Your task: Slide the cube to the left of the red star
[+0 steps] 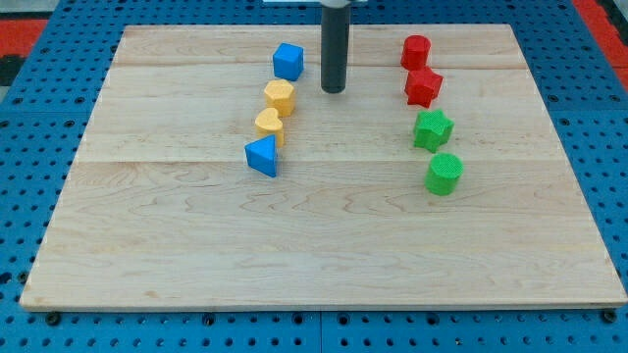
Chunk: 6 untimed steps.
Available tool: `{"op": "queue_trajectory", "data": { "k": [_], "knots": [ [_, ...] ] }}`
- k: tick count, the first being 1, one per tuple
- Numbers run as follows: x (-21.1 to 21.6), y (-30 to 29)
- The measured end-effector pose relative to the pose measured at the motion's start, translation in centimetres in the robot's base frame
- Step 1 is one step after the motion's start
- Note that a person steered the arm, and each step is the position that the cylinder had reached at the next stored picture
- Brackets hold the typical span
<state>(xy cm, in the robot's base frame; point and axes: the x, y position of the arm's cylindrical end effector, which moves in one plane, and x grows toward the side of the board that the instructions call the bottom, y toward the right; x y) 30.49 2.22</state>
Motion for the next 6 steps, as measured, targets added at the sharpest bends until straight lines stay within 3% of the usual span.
{"op": "queue_trajectory", "data": {
  "k": [1,2,3,4,5,6],
  "knots": [
    [-4.9,-0.4],
    [-9.5,-5.9],
    [-7.9,-9.9],
    [-3.7,-8.8],
    [-3.3,-4.8],
    [-6.1,-5.2]
  ]
}}
